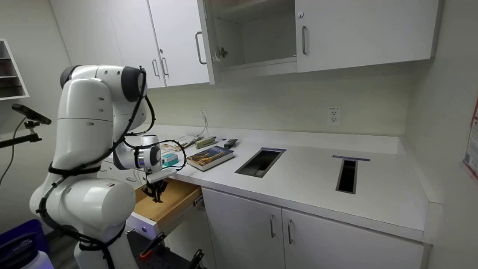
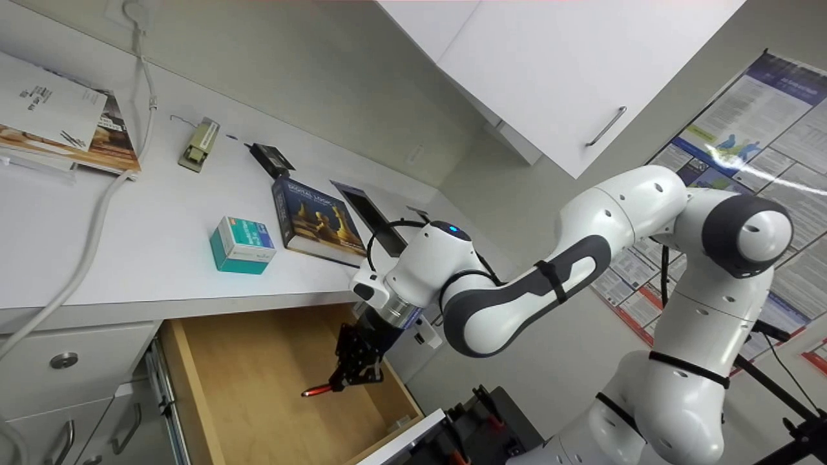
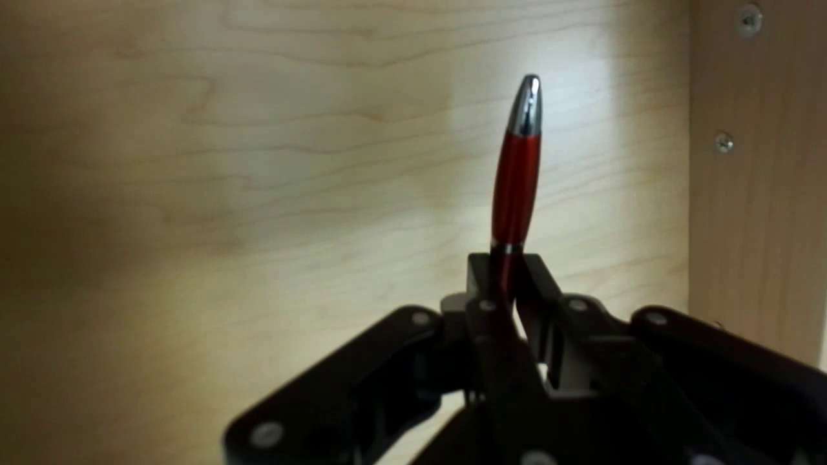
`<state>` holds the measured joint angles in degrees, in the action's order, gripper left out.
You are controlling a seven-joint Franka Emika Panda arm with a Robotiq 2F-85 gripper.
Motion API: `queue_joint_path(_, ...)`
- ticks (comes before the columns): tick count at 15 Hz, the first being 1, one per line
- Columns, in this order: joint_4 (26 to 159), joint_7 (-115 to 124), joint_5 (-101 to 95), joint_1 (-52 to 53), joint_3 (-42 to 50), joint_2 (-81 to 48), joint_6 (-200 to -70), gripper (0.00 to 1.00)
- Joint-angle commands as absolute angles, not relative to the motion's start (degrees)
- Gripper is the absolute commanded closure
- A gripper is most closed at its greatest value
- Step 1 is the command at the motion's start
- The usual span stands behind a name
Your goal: Put the pen in the top drawer under the book
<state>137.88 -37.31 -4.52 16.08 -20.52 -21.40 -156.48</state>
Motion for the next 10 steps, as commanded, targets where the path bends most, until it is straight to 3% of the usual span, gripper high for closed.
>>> queue_joint_path(1,135.43,-30.22,-10.89,17.99,-17.49,-26.47,-160.57,0.97)
queue_joint_path(7,129.59,-23.88,-17.41,20.00,-15.92,-33.09,-159.96,0.97)
queue_joint_path(8,129.05,-23.86,-17.47,19.91,-16.43,-33.20,-159.27,0.92)
queue_joint_path(9,128.78,-24.06,-17.47,19.90,-16.82,-33.04,-159.00,0.62)
queue_joint_path(10,128.95,-24.20,-17.48,19.94,-17.25,-32.13,-158.88,0.60)
